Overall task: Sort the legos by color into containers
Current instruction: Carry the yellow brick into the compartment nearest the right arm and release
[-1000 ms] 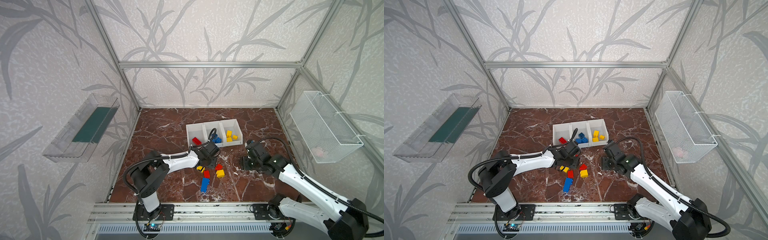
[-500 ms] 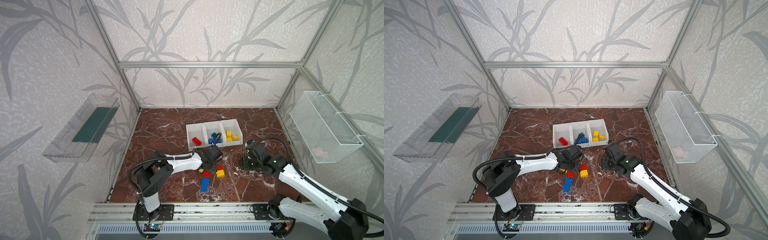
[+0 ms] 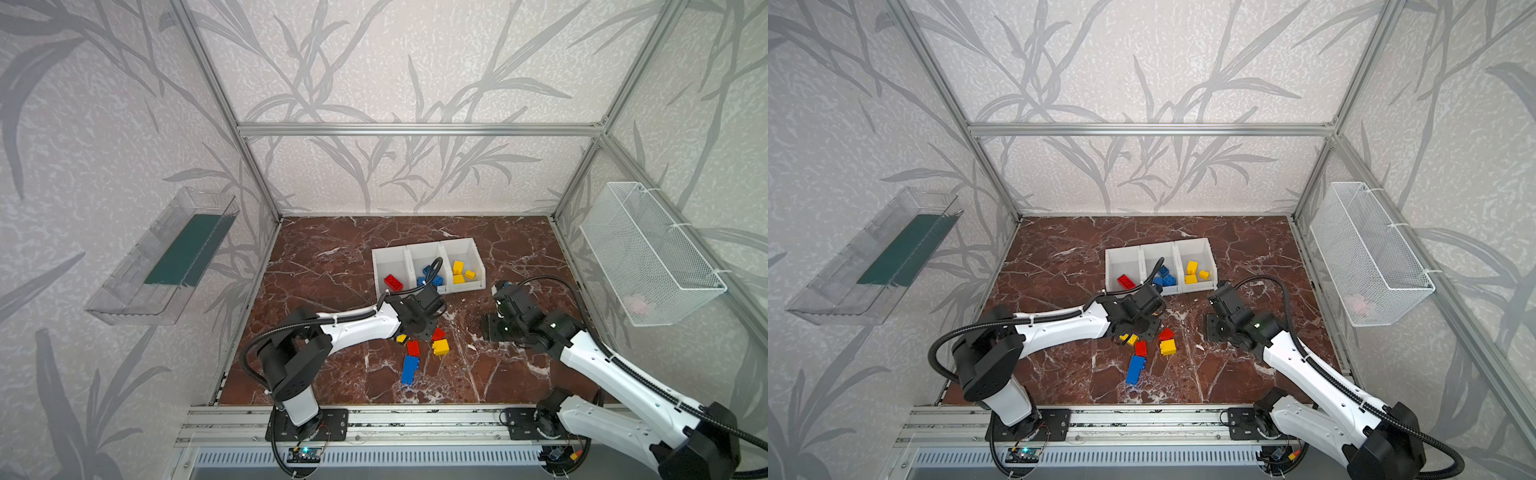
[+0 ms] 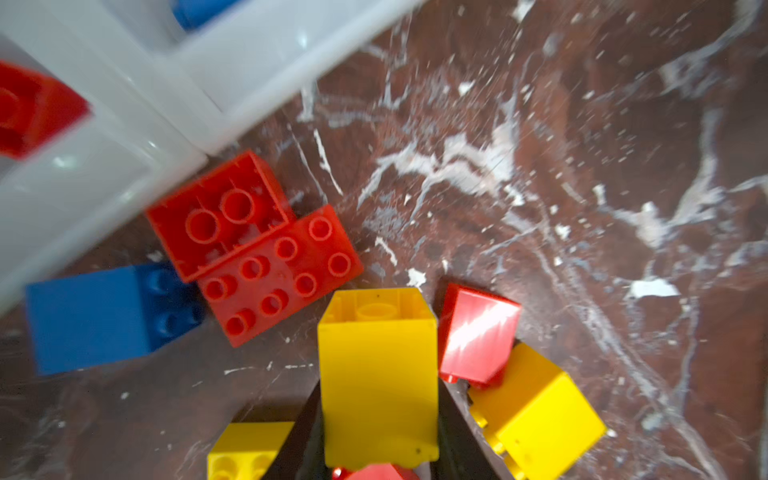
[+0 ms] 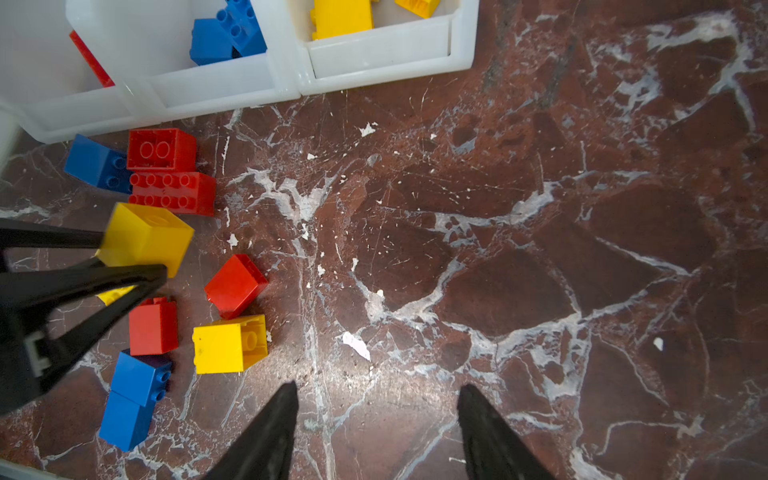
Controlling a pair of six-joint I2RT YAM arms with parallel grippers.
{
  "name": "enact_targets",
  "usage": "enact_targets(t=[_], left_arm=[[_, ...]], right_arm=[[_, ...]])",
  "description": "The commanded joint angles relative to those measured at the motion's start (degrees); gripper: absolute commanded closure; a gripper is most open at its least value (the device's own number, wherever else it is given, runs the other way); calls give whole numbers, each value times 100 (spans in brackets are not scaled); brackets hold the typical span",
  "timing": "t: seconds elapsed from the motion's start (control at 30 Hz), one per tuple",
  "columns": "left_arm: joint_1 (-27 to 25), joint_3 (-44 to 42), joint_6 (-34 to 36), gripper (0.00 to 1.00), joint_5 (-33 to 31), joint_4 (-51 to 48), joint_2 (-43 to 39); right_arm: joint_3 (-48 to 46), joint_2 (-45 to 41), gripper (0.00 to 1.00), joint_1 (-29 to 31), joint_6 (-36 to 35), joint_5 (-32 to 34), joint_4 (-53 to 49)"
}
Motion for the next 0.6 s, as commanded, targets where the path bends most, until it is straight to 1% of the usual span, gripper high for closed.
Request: enact_targets(t=[0.0, 0.1, 0.23, 0.4, 0.57], left_arm=[[24, 366, 303, 75, -635, 131, -597], [238, 593, 593, 75, -615, 272, -635], [557, 1244, 829, 75, -273, 230, -181], [676, 2413, 1124, 75, -37, 284, 795], [722, 3932, 1284, 75, 31, 121, 2041]], right_arm=[[-49, -115, 38, -20, 71, 121, -140], [-35, -125, 38, -14, 71, 123, -138], [-11, -230, 39, -18, 146, 267, -223], [-92, -599, 39, -14, 298, 446, -391], [-261, -926, 39, -21, 411, 342, -551]])
